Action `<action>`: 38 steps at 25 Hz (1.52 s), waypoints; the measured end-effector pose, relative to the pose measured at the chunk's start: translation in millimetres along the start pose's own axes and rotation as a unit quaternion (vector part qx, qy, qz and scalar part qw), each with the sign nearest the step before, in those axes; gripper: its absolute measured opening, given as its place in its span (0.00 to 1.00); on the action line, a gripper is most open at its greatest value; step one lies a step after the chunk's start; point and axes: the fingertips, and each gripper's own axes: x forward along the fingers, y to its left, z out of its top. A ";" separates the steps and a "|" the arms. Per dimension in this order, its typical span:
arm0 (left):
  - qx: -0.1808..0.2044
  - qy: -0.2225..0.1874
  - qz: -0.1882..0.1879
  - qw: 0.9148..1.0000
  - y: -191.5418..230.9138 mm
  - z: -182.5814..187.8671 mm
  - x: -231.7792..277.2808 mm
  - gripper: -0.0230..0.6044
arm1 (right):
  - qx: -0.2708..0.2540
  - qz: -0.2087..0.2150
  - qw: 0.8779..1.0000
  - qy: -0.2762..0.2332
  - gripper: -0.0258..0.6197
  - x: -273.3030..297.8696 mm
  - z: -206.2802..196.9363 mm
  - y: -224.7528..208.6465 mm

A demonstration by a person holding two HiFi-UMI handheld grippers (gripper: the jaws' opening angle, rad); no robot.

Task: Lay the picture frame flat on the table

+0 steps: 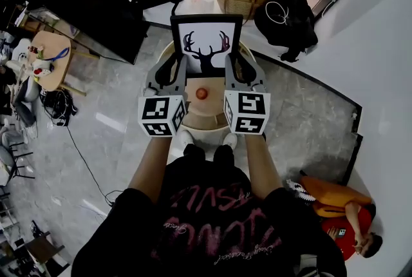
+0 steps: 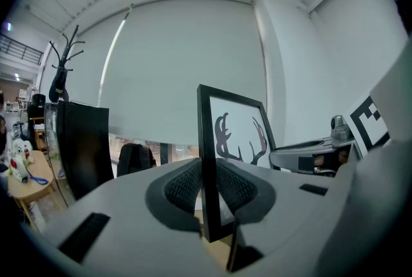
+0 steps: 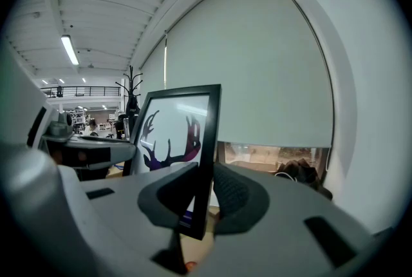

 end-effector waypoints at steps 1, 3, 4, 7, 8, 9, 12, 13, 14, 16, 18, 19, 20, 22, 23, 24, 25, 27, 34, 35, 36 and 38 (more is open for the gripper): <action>-0.001 0.002 0.001 1.000 0.5 -2.8 -0.3 0.15 | 0.000 0.000 1.000 0.002 0.17 0.5 -2.6 0.6; -0.004 0.006 0.002 1.000 1.3 -8.4 -0.9 0.15 | 0.001 0.001 1.000 0.008 0.17 1.2 -8.0 1.6; -0.005 0.009 0.002 1.000 1.6 -11.2 -0.7 0.15 | 0.002 0.001 1.000 0.011 0.17 1.6 -10.6 1.9; -0.010 0.016 0.003 1.000 3.0 -20.1 0.0 0.15 | 0.003 0.001 1.000 0.018 0.17 3.6 -18.7 2.8; -0.011 0.018 0.003 1.000 3.6 -23.4 0.2 0.15 | 0.003 0.001 1.000 0.021 0.17 4.5 -21.7 3.2; -0.012 0.021 0.004 1.000 4.1 -26.6 0.3 0.15 | 0.004 0.002 1.000 0.024 0.17 5.2 -24.8 3.6; -0.016 0.027 0.005 1.000 5.1 -34.7 0.5 0.15 | 0.005 0.002 1.000 0.030 0.17 6.3 -32.5 4.6; -0.017 0.028 0.005 0.999 5.2 -36.9 0.4 0.15 | 0.005 0.002 0.999 0.032 0.17 6.6 -34.8 4.8; -0.017 0.030 0.005 0.999 5.5 -39.3 0.1 0.15 | 0.005 0.003 0.999 0.035 0.17 6.9 -37.3 5.2; -0.019 0.035 0.005 0.999 6.8 -44.0 0.1 0.15 | 0.007 0.003 0.999 0.040 0.17 8.3 -42.1 6.4; -0.021 0.039 0.005 0.999 8.0 -48.7 2.0 0.15 | 0.007 0.003 0.999 0.045 0.17 10.9 -46.4 6.3; -0.023 0.041 0.006 0.999 8.1 -51.5 3.4 0.15 | 0.008 0.003 0.999 0.047 0.17 12.3 -49.0 5.6; -0.024 0.044 0.006 0.999 7.9 -54.6 5.0 0.15 | 0.008 0.003 0.999 0.050 0.17 13.6 -52.1 4.5; -0.027 0.049 0.007 0.998 7.3 -61.3 7.7 0.15 | 0.010 0.004 0.998 0.056 0.17 15.8 -58.7 2.5; -0.028 0.053 0.007 0.998 7.0 -64.8 8.3 0.15 | 0.010 0.004 0.998 0.059 0.17 16.5 -62.1 2.0; -0.029 0.057 0.007 0.998 7.0 -68.5 8.5 0.15 | 0.011 0.004 0.998 0.062 0.17 17.1 -65.3 1.9; -0.030 0.063 0.007 0.998 7.2 -72.5 8.3 0.15 | 0.012 0.004 0.998 0.065 0.17 17.7 -68.4 2.1; -0.032 0.071 0.009 0.997 8.9 -78.8 8.0 0.15 | 0.014 0.005 0.997 0.070 0.17 19.2 -73.9 3.2; -0.040 0.083 0.011 0.996 11.4 -99.5 8.7 0.15 | 0.020 0.007 0.996 0.090 0.17 22.3 -96.4 6.2; -0.042 0.088 0.011 0.995 11.5 -103.2 8.2 0.15 | 0.021 0.007 0.995 0.093 0.17 22.6 -99.6 6.7; -0.044 0.095 0.011 0.994 11.1 -107.3 7.4 0.15 | 0.021 0.007 0.995 0.096 0.17 22.8 -102.9 6.9; -0.045 0.103 0.010 0.994 10.2 -114.7 6.4 0.15 | 0.024 0.007 0.995 0.102 0.17 22.6 -110.0 6.9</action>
